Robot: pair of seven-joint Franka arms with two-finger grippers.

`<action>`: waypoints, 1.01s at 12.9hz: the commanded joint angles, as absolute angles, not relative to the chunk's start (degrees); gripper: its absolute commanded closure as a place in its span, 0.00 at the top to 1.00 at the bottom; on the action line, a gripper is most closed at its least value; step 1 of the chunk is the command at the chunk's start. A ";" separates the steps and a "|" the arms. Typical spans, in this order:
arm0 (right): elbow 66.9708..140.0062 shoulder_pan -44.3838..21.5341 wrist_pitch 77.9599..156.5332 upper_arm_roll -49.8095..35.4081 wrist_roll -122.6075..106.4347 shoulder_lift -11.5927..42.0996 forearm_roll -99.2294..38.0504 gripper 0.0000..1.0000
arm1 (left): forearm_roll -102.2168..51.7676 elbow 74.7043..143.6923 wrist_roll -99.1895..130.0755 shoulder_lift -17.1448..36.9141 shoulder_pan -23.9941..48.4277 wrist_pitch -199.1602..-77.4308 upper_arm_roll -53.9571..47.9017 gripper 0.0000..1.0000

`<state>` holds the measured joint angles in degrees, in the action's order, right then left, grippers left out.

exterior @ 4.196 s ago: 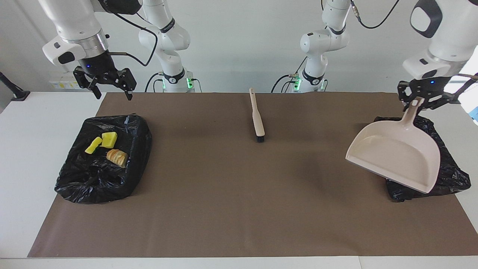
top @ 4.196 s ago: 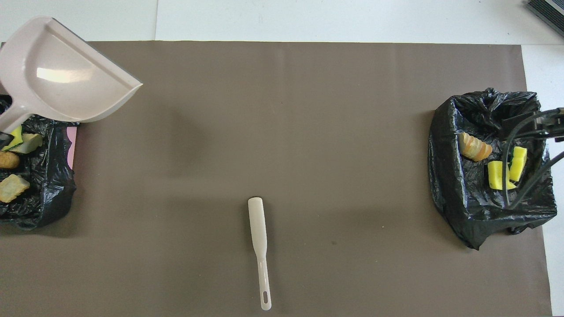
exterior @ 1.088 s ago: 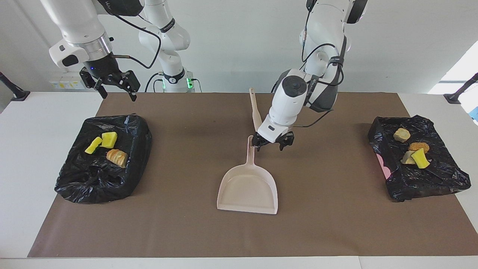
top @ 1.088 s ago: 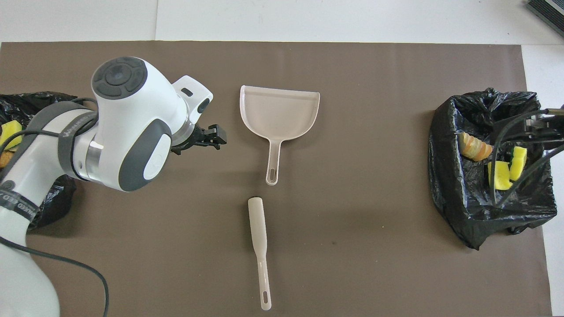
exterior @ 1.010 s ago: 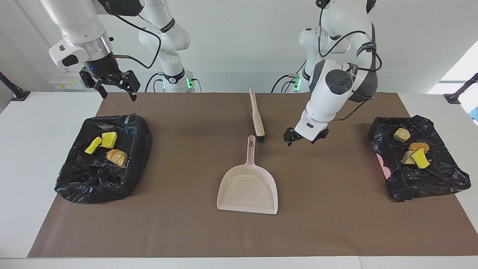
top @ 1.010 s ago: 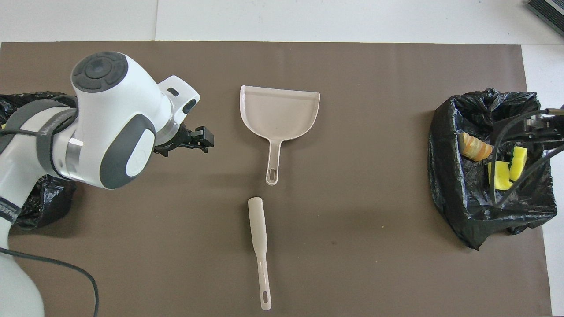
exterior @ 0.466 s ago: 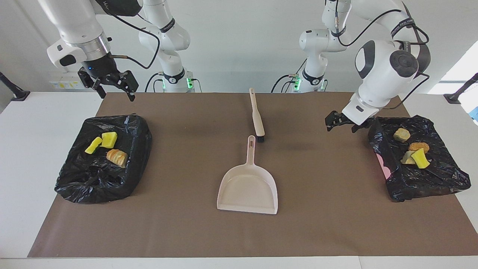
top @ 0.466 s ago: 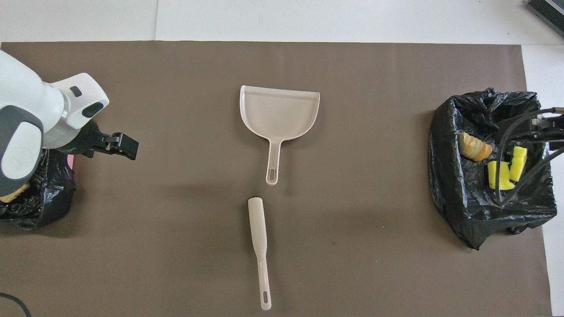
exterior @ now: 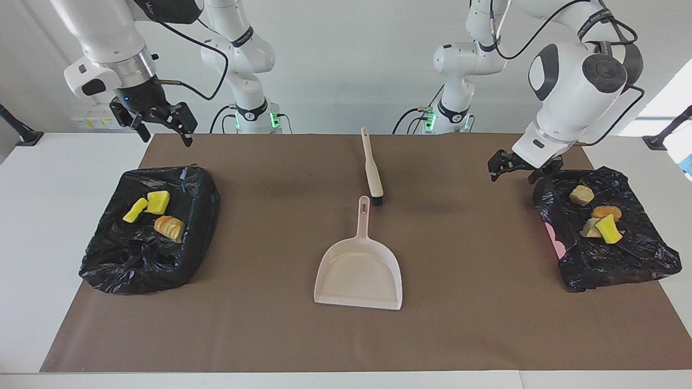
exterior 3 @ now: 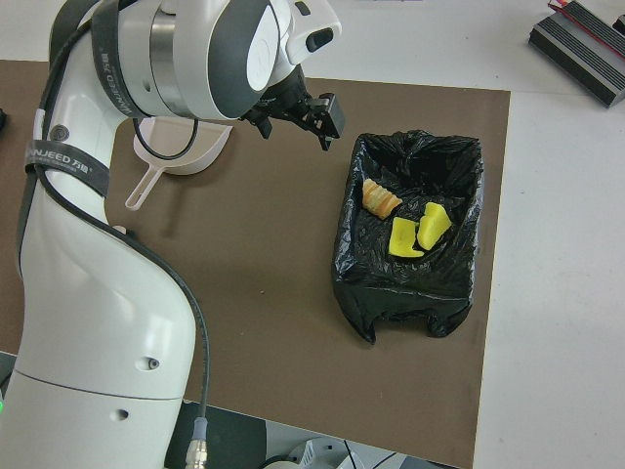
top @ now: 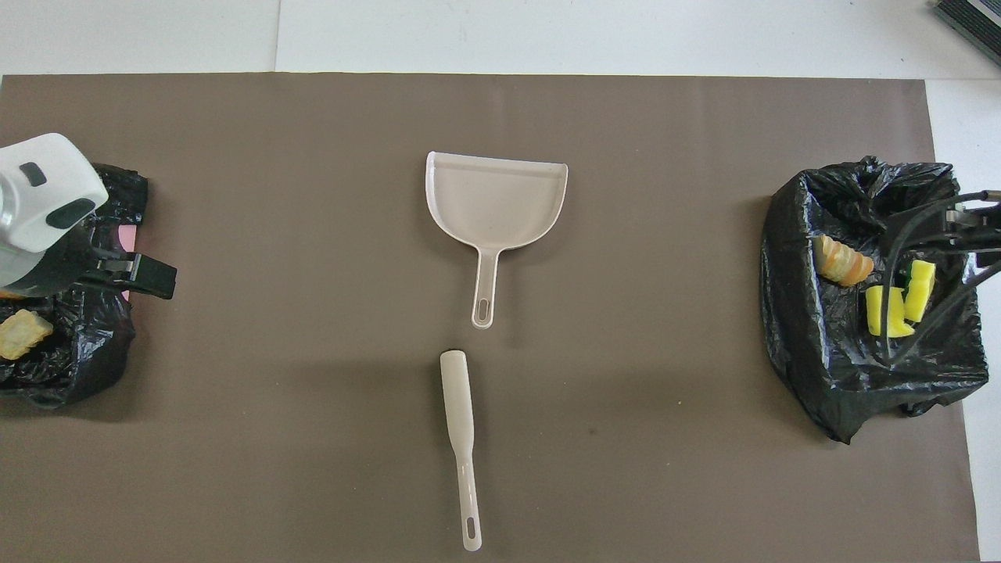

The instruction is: Sweep and dump trash in bin

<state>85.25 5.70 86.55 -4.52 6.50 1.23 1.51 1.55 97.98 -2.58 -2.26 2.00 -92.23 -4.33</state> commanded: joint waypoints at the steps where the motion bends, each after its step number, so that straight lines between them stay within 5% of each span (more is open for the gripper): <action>1: 86.66 6.33 86.66 -4.92 7.47 -0.09 0.97 1.00 | 1.85 95.64 -3.16 -5.18 1.93 -87.48 -4.13 1.00; 13: 86.92 6.24 85.78 -4.92 7.38 -0.26 0.97 1.00 | -2.81 91.14 -3.34 -6.24 1.93 -88.15 -2.46 1.00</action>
<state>85.37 5.70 86.08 -4.52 6.51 1.21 1.51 -2.14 91.29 -2.55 -5.89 2.00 -87.71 -2.89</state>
